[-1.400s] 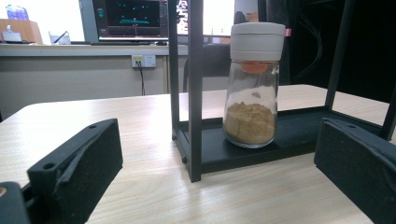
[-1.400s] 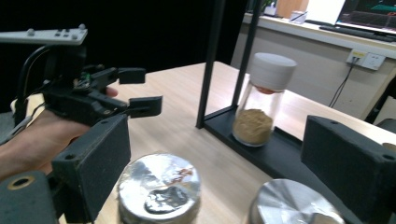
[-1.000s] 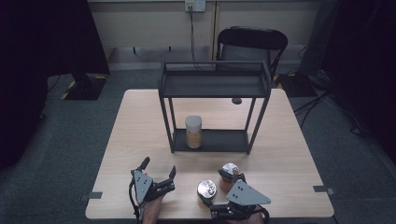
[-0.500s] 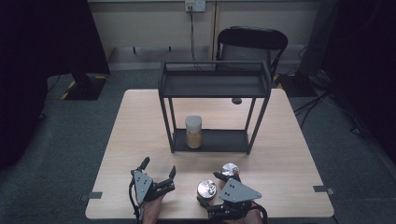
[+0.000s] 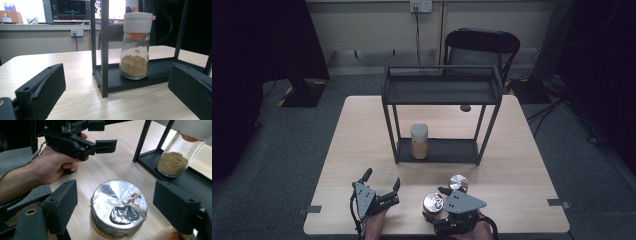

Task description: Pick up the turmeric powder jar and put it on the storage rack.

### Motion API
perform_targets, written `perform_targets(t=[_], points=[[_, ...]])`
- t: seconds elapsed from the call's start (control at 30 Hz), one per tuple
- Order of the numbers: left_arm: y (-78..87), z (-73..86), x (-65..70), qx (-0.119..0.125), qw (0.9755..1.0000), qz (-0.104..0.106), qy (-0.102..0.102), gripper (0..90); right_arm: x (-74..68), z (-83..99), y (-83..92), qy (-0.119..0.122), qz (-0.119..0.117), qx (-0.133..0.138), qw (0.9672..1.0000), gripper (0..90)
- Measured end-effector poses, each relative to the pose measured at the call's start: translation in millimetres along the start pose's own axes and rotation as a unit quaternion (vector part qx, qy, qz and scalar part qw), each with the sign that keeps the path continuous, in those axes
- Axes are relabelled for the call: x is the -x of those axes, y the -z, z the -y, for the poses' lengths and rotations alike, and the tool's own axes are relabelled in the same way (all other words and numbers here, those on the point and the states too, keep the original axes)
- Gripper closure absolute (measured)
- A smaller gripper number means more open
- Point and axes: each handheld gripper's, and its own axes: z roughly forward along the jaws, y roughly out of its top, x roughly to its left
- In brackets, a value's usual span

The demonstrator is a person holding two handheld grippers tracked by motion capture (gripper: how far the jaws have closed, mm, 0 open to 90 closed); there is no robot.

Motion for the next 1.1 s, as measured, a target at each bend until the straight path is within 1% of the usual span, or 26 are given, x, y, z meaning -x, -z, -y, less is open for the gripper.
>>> perform_targets(t=[0.27,0.57,0.7,0.8,0.87,1.03,1.1], points=[[-0.1,-0.2,0.1,-0.001,1.0,-0.001,0.0,0.7,1.5,-6.6,-5.1,0.002,-0.006,-0.022,0.9997,21.1],[0.0,0.0,0.1,0.0,1.0,-0.001,0.001,0.7,2.1,-12.8,-11.3,-0.001,-0.006,-0.044,0.999,20.9],[0.0,0.0,0.0,0.0,1.0,0.0,0.0,0.7,3.0,-17.8,-14.3,-0.005,-0.002,-0.065,0.9979,20.9],[0.0,-0.1,0.1,0.0,1.0,-0.001,0.0,0.7,5.0,-20.0,-16.7,-0.007,-0.006,-0.076,0.9971,21.9],[0.0,-0.1,0.1,0.0,1.0,-0.001,0.0,0.7,6.1,-21.0,-18.0,-0.008,-0.01,-0.08,0.9967,24.3],[0.0,0.1,0.0,0.0,1.0,0.0,0.0,0.7,4.6,-24.2,-21.3,-0.004,-0.008,-0.09,0.9959,25.7],[0.1,0.1,0.0,0.0,1.0,0.0,0.0,0.7,4.8,-23.5,-21.1,-0.004,-0.008,-0.088,0.9961,27.2]])
